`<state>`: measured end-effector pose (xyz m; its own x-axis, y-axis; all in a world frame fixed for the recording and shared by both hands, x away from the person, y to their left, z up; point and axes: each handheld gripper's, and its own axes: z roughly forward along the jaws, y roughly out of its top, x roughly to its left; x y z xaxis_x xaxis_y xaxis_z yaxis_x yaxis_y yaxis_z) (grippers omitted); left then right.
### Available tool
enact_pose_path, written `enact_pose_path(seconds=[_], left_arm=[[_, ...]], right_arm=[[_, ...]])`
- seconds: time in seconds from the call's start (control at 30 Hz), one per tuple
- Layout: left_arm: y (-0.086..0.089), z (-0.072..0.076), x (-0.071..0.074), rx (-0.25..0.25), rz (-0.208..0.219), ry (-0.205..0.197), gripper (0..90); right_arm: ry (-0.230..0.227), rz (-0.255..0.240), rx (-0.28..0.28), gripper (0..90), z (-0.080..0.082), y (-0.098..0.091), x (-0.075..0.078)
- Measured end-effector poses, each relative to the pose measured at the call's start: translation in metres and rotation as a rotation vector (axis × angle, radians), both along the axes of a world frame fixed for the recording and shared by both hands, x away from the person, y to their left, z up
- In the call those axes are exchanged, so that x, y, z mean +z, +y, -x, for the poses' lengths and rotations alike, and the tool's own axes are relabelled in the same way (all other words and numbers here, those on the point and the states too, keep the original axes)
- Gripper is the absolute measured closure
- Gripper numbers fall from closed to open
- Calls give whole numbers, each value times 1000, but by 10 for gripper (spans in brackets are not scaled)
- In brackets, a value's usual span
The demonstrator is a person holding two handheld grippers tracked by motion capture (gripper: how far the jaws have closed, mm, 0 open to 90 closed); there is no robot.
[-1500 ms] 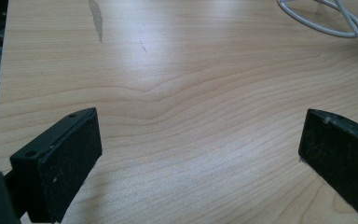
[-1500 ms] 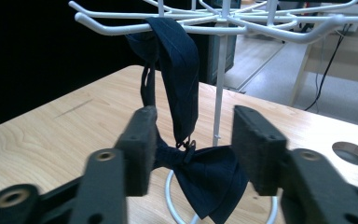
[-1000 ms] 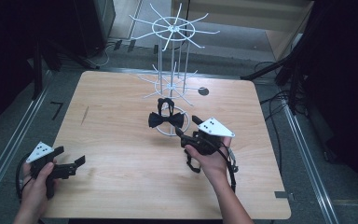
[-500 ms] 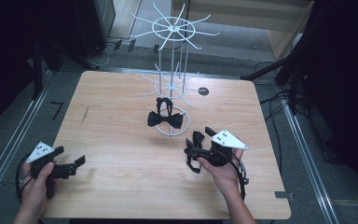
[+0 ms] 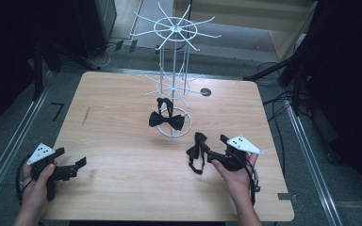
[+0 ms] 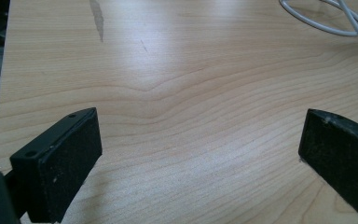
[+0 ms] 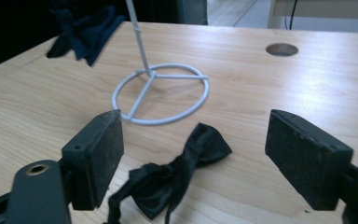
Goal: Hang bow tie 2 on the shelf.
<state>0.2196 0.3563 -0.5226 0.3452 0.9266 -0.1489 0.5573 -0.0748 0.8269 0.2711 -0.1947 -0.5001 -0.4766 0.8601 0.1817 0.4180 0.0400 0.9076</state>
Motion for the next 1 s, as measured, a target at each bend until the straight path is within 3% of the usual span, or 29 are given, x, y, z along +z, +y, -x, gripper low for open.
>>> enact_pose_path(seconds=[0.1,0.4,0.8,1.0], left_arm=[[0,0,0,0,-1,1,0],[0,0,0,-2,-3,0,0],[0,0,0,-1,-6,0,0],[0,0,0,-1,-1,1,0]], right_arm=[[35,3,-16,256,-3,-2,-6],[80,35,-38,324,-7,-2,-16],[152,56,-39,352,-12,1,-28],[175,42,-53,464,-15,0,-31]])
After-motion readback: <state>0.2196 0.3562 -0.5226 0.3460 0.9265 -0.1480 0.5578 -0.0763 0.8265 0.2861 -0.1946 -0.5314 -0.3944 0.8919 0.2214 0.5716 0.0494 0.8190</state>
